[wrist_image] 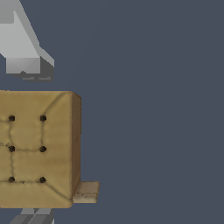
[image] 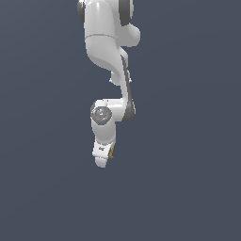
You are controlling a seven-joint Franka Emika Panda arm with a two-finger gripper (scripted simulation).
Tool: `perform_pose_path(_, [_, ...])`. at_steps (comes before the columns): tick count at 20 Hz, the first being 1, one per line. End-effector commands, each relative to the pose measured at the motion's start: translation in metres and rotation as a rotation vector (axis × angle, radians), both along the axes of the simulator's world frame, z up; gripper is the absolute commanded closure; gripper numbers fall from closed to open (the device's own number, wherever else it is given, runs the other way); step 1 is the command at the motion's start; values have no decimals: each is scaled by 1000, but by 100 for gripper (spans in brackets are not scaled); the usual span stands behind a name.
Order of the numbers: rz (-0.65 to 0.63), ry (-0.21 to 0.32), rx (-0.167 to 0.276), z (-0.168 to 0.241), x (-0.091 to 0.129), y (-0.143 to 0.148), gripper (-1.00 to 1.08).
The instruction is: Pick up the object and move it to a goal position.
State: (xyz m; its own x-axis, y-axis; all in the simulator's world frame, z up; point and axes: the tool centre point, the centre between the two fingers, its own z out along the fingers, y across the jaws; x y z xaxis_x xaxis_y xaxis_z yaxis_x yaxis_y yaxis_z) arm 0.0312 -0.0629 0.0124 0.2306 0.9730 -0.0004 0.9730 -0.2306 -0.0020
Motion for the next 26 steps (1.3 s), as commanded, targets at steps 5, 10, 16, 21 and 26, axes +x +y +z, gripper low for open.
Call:
perform_pose_path(5, [0, -2, 0, -2, 1, 0, 108])
perform_pose_path(10, [0, -2, 0, -2, 1, 0, 108])
perform_pose_path(16, [0, -3, 0, 3, 1, 2, 108])
perform_pose_path(21, [0, -2, -1, 20, -1, 10, 108])
perform_pose_path(26, [1, -2, -1, 50, -5, 24, 108])
